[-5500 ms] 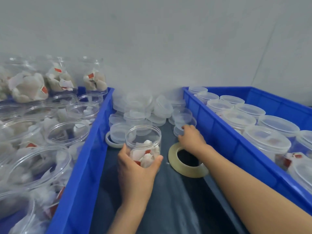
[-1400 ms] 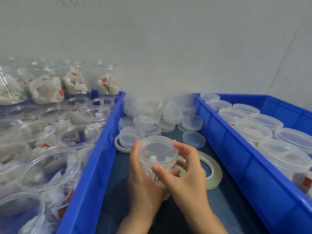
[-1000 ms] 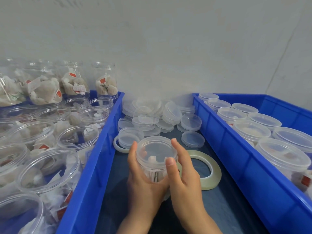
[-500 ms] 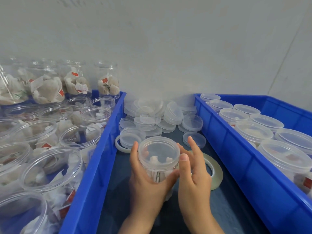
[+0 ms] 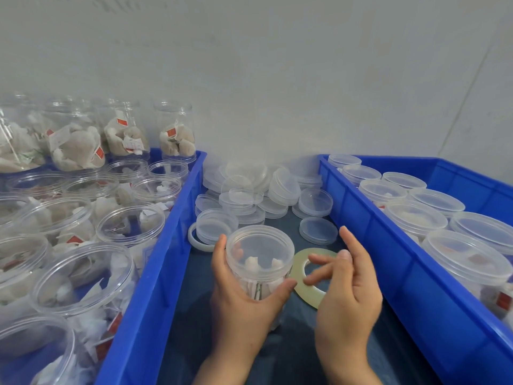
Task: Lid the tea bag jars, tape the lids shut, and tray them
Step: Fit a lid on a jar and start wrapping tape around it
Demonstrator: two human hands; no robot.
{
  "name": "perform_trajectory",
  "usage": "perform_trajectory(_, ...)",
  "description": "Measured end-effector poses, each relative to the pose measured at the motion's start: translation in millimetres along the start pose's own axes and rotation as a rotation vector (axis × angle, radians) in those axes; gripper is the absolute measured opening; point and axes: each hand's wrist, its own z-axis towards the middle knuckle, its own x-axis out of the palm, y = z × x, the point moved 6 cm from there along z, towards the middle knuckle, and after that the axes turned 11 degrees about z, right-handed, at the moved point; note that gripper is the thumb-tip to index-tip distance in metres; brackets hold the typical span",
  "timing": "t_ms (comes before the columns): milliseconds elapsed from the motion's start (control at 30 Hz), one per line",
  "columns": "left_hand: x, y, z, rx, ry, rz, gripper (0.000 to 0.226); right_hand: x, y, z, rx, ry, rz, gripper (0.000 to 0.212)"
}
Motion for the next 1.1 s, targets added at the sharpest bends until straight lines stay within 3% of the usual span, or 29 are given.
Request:
perform_trajectory(233, 0.4, 3.1, -0.4, -0.046, -0.006, 0.011, 0.111, 25.0, -14.2, -9.9, 0.165, 0.356, -0.065, 0.037)
perform_trajectory(467, 0.5, 2.0, 0.9, -0.035, 0.005, 0.004, 0.105, 6.2, 3.1, -5.9, -0.04, 0.06, -0.045, 0.022)
perform_trajectory(533, 0.9, 2.0, 0.9, -0.038, 0.003, -0.015, 0.107, 7.3, 2.4, -3.7, -0.022, 0.079, -0.058, 0.022)
perform_trajectory(700, 0.8, 4.1, 1.4, -0.053, -0.007, 0.0, 0.113, 25.6, -14.2, -10.2, 0.193, 0.348, -0.032, 0.034)
perform_trajectory(900, 0.7, 2.7, 0.7, -0.045, -0.004, -0.001, 0.111, 3.2, 6.0, -1.8, 0.018, 0.011, 0.033, 0.022)
perform_trajectory(1000, 0.3, 1.6, 1.1, -0.046, -0.004, -0.011, 0.108, 7.8, 2.4, -2.3, 0.049, 0.084, -0.031, 0.02)
perform_trajectory(1100, 0.0, 1.1, 1.2, -0.045, -0.003, -0.01, 0.111, 18.5, -8.4, -7.0, 0.165, 0.244, -0.033, 0.035)
